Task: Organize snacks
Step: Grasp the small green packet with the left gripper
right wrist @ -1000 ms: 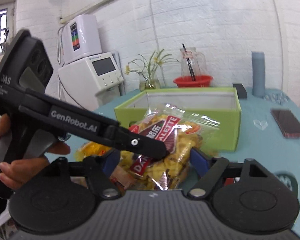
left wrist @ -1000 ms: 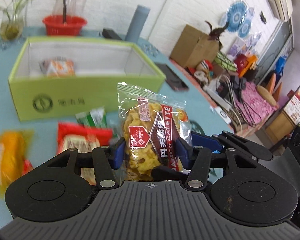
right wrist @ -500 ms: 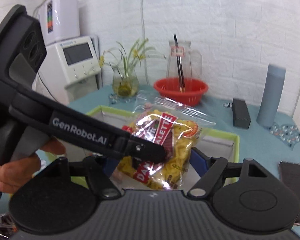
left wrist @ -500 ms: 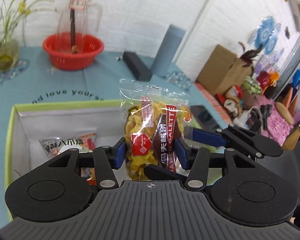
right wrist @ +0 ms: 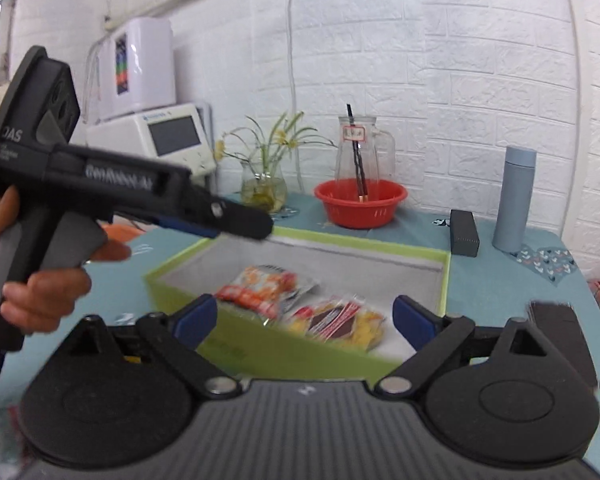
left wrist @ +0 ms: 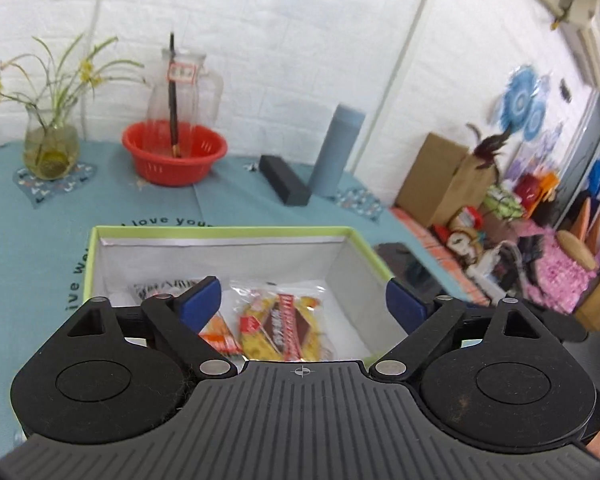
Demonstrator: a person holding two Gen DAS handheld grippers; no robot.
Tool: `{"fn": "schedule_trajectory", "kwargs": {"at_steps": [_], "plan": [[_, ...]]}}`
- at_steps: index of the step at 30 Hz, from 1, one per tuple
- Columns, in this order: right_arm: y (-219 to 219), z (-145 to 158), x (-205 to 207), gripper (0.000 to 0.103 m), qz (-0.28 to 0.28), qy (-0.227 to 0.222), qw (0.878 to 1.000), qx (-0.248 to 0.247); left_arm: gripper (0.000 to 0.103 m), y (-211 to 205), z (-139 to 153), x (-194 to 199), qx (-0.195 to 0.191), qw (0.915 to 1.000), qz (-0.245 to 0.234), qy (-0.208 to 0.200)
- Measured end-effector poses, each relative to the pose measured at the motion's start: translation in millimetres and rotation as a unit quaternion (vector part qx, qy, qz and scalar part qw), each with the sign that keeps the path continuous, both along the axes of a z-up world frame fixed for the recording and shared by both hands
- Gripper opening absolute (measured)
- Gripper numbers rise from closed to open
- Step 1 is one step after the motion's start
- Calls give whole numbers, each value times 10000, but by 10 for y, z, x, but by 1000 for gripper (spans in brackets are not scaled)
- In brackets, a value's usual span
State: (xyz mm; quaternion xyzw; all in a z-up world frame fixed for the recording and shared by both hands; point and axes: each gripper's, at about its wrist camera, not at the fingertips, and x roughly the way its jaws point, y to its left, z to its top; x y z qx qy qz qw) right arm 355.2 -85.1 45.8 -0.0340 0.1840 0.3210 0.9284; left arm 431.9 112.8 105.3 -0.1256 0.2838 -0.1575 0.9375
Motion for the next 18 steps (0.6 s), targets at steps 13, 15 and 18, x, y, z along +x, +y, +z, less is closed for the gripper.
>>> {"fn": "schedule_trajectory", "kwargs": {"at_steps": [13,15,18], "plan": [[-222,-725,-1398,94,152,791,9961,366,80,-441,-874,-1648,-747,9889,-255,1262],[-119,-776,-1427,94,261,712,9970,180,73,-460,-973,-1669,-836,9863,-147,1416],[1,-850,-1440,94,265,826,9962,-35,64,-449,-1076,-1656,-876,9840,-25,1553]]}}
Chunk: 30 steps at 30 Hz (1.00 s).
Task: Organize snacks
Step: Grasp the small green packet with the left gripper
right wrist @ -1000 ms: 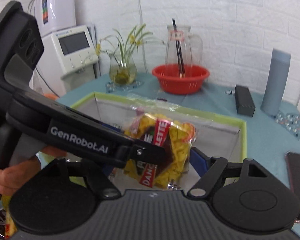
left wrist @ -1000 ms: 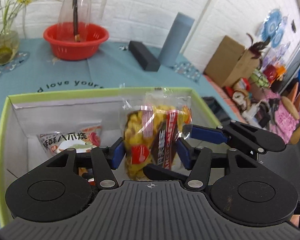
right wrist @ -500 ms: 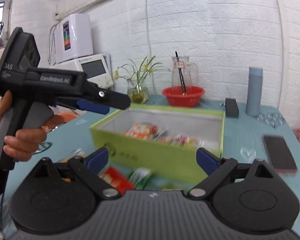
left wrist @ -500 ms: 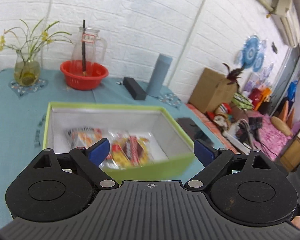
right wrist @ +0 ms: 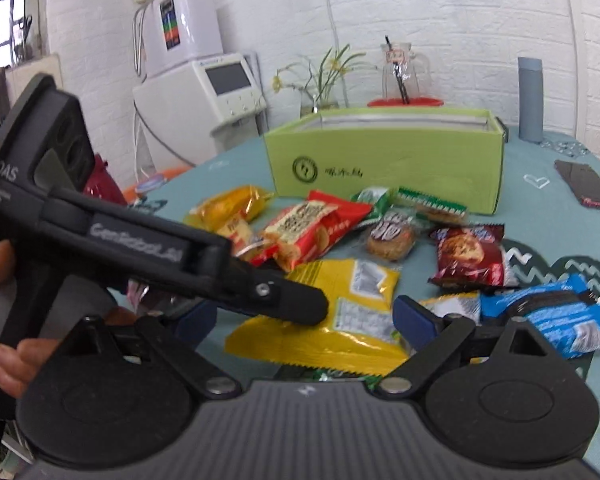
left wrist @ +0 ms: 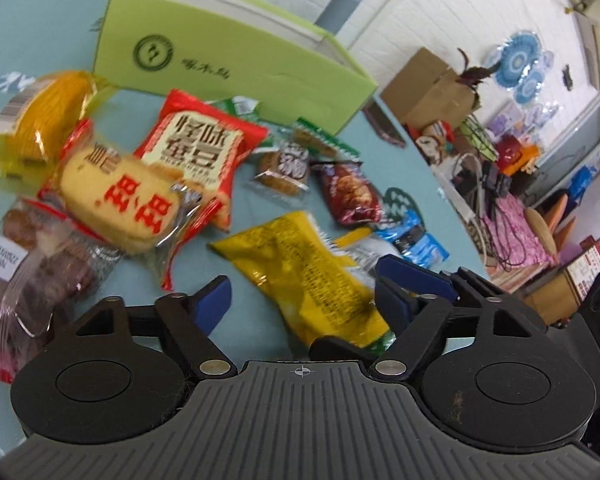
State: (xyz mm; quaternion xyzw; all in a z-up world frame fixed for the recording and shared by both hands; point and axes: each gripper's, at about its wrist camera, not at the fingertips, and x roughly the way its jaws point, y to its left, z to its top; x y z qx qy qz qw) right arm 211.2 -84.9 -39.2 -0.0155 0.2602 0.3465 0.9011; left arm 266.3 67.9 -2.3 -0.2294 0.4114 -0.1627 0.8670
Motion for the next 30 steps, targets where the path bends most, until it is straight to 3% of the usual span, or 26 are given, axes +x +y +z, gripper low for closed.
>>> {"fn": "schedule_trajectory", "kwargs": {"at_steps": [3,9,15,19,23,30], "plan": [[77,-39,-80,94,-6,60,10000,41,59,115,-55,-34,-222,9997,10,65],[264,-44,-223,94,455,63,9985,304,58,377,-27,-221,-45,9998,201,8],[-39,-43,-300,94,-144,336,9960,813,65,474,-36,-264,-199,9996,221,-22],[-118,-93,-573,94,-402,134,9986,308,65,437,-35,-240,-213,9996,168,-92],[-117,-216,-513,94,-714,186,9973,9,65,404,-55,-220,-383,9991,156,20],[-241,-323,-447,94,-1198,-94,9917,-449,68,391,40,-457,-243,9996,115,-111]]}}
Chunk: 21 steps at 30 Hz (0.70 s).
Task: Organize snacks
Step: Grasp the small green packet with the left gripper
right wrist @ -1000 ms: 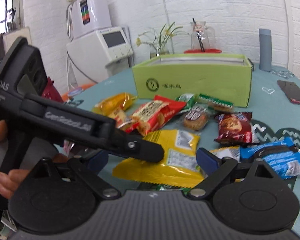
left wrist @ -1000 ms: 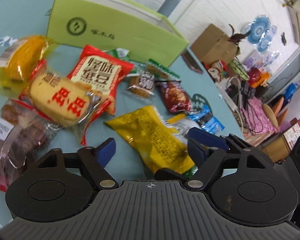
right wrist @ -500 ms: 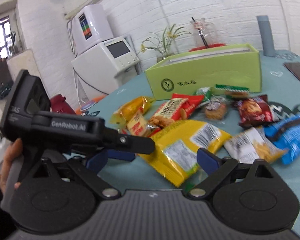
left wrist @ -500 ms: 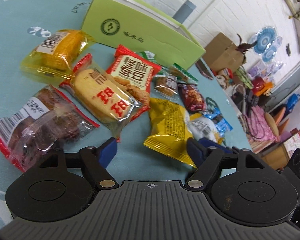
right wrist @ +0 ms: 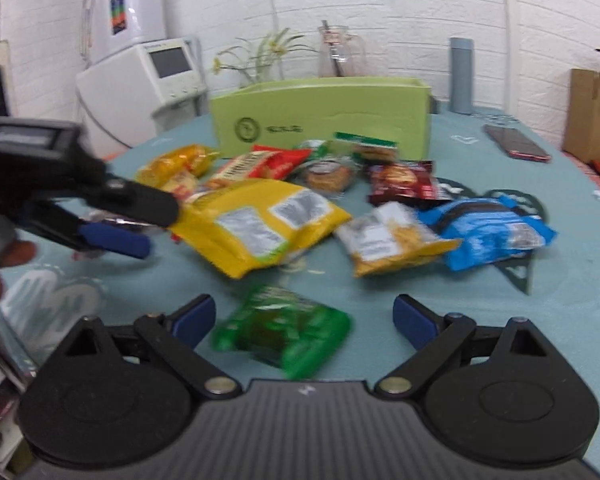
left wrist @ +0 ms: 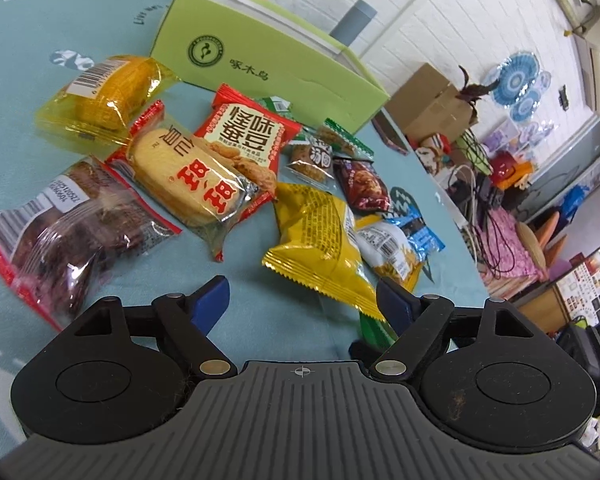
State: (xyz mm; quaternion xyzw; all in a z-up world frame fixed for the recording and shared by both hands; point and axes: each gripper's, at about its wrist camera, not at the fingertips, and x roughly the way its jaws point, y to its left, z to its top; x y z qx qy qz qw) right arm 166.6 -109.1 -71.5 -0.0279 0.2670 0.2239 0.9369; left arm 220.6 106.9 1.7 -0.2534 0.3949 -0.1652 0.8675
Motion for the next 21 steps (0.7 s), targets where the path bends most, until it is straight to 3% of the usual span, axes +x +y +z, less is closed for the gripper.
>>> {"fn": "schedule_trajectory", "kwargs": {"at_steps": [6,11,14,15,18,19,20,21], "plan": [[-250,22,-164,94,-138,58,9998,131,69,-366,22,-162,-65,9970,-767,-28],[-97,14,-259,94,142,-139,9995,-247,67,-763,-81,-15,-153,9931,-1152,161],[-43,14,-238,85,252,-222,9988,-364,65,-858,-122,43,-188,9933,-1122,205],[-32,6,-213,74,301,-206,9987,-369,64,-874,-121,56,-168,9938,-1082,197],[-15,8,-164,55,430,-201,9983,-327,50,-908,-122,80,-18,9949,-993,162],[-29,27,-162,45,491,-150,9984,-246,31,-917,-119,75,151,9954,-940,128],[-49,39,-163,45,501,-82,9986,-156,12,-926,-120,68,306,9952,-918,127],[-70,51,-172,45,524,-39,9986,-102,12,-900,-120,66,317,9953,-911,127]]}}
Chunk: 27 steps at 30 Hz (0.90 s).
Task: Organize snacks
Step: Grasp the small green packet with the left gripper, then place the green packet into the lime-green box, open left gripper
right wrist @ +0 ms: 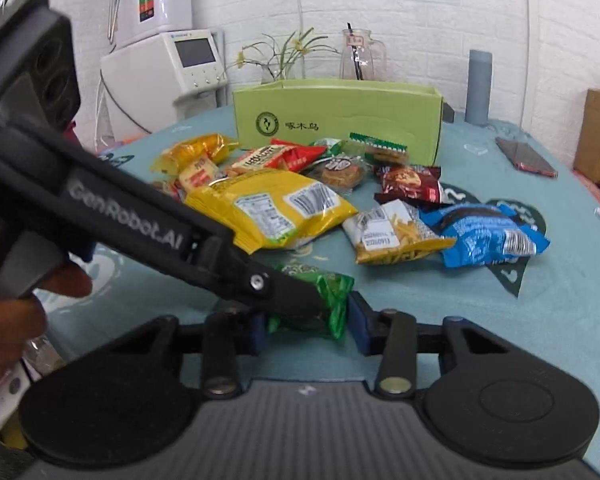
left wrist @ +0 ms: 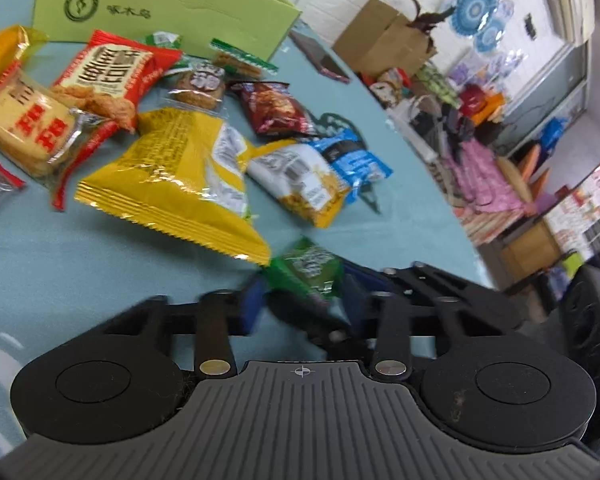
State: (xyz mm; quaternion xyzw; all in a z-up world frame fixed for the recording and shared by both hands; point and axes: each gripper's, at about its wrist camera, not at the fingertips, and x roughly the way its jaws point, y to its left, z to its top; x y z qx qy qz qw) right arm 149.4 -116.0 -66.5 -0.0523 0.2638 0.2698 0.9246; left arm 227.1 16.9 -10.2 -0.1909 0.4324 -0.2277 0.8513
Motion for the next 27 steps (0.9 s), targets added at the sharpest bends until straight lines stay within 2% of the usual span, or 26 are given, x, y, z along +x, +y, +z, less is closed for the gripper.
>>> {"fn": "schedule_trajectory", "kwargs": {"at_steps": [6,8,12,16,20,23,27], "plan": [[-125,112,3,44,-133,227,9993,267,13,7,62,7,-258,9995,-150,61],[-132,243,21,44,-173,75,9996,214,13,-11,181,51,-328,9992,-204,-45],[-66,599,288,44,-164,-471,9987,88,13,3,556,304,-359,9974,-236,-580],[139,938,868,44,-25,-991,9951,-47,14,152,914,808,-322,9940,-61,-1048],[388,1160,1629,44,154,-1109,9935,-200,14,325,1119,1504,-69,9914,176,-1293],[565,1187,2181,45,240,-978,9942,-376,14,440,1093,2056,79,9928,310,-1158],[700,1025,2777,53,317,-607,9964,-510,14,542,881,2645,227,9952,385,-868]]}}
